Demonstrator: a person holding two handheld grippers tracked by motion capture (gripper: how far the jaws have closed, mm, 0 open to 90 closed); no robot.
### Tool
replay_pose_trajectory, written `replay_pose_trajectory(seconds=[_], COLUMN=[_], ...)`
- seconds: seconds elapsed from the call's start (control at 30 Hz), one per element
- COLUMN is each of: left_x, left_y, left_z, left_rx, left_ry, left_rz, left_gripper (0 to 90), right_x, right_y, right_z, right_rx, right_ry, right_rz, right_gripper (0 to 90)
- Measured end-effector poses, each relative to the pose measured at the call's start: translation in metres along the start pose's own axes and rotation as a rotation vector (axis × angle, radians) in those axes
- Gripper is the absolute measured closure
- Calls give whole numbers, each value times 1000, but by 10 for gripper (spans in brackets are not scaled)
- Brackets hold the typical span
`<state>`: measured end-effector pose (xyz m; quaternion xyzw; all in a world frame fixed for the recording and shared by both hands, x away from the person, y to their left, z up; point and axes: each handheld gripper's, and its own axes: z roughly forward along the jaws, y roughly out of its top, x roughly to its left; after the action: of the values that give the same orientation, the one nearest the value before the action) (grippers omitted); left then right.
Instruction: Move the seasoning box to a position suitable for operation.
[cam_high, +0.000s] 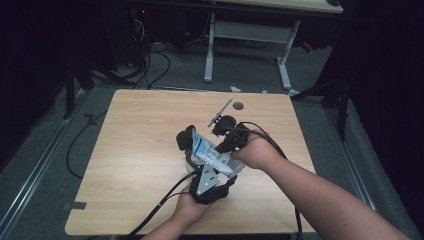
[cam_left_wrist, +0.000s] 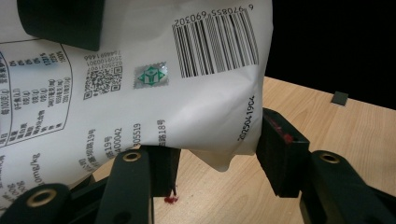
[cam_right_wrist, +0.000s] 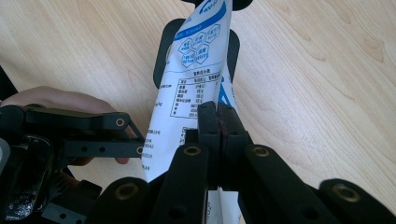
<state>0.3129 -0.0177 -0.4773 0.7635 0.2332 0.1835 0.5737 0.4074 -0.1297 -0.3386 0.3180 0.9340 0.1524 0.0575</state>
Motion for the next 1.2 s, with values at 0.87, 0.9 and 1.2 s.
replay_pose_trajectory(seconds=[0.87, 0.9, 1.2], left_x=[0, 0, 0], left_y=[2, 2, 3], left_z=[-1, -1, -1], left_rx=[-10, -11, -12], left_ry=[0, 0, -1], left_rz=[-2, -2, 0], left_gripper=[530, 530, 531], right_x=[1, 1, 0], right_y=[3, 3, 2], right_z=[0, -1, -1], right_rx=[1, 1, -4], right_ry=[-7, -5, -4], right_rz=[-3, -2, -4], right_gripper=[900, 900, 900])
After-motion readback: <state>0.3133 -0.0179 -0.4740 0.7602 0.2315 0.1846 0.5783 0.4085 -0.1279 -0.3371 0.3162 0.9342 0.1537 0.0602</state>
